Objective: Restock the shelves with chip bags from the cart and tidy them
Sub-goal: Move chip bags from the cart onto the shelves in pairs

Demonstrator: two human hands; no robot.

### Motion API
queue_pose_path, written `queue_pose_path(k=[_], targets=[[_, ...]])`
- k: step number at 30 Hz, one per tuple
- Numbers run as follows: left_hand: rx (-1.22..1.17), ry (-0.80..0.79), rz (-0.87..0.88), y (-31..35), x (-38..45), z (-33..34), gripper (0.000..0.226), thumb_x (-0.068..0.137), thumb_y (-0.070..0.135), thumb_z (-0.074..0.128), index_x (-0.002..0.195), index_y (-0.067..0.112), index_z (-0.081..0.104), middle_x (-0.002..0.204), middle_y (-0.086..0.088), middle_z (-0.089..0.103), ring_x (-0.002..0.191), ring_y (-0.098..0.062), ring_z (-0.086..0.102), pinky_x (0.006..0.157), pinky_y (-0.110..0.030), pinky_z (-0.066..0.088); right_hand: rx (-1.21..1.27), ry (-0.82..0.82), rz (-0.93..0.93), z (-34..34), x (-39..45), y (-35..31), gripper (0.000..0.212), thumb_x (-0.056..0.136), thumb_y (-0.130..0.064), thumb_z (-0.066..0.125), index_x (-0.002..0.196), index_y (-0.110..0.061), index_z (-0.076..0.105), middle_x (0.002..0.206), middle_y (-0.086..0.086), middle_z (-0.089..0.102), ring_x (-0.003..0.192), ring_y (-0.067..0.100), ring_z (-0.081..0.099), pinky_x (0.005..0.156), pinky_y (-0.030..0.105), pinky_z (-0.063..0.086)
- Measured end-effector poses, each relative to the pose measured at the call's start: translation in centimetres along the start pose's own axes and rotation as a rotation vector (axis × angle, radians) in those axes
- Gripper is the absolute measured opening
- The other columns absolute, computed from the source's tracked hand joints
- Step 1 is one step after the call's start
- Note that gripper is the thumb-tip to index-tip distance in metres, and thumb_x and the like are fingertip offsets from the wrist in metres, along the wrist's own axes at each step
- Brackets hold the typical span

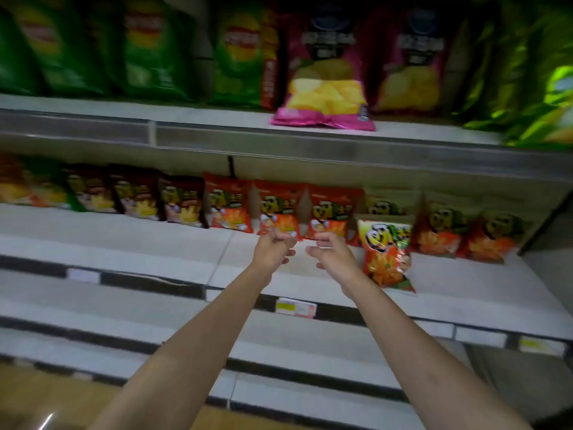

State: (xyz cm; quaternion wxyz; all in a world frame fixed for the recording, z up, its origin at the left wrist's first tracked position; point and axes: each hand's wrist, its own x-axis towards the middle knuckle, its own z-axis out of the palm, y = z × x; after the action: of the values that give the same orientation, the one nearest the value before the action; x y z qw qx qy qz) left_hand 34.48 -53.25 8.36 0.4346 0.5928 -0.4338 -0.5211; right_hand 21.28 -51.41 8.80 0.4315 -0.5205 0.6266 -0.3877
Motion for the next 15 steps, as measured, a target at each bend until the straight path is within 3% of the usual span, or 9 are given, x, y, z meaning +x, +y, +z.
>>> queue_pose_path(k=[4,15], targets=[[-0.01,0.151,0.016,0.8,-1.9,-7.5,0.011,0.094,0.011,0.057,0.103,0.005,0.058,0.095,-0.008,0.063,0.074,-0.013,0.061,0.066,-0.023,0.046,-0.011,-0.16,-0.075,6.7,-0.5,-3.8,0.027,0.091,-0.022,0.064,0.115,-0.021,0.051,0.12,-0.001,0.05,0.112,0.017,0.052,0.1,0.042,0.046],[-0.072,0.53,0.042,-0.6,-6.2,-32.7,0.012,0.096,0.011,0.052,0.102,0.006,0.061,0.1,-0.008,0.065,0.088,-0.02,0.064,0.07,-0.024,0.049,-0.031,-0.497,-0.252,29.2,-4.2,-14.0,0.036,0.092,-0.021,0.062,0.126,-0.014,0.05,0.117,0.002,0.049,0.1,0.013,0.052,0.086,0.033,0.05]])
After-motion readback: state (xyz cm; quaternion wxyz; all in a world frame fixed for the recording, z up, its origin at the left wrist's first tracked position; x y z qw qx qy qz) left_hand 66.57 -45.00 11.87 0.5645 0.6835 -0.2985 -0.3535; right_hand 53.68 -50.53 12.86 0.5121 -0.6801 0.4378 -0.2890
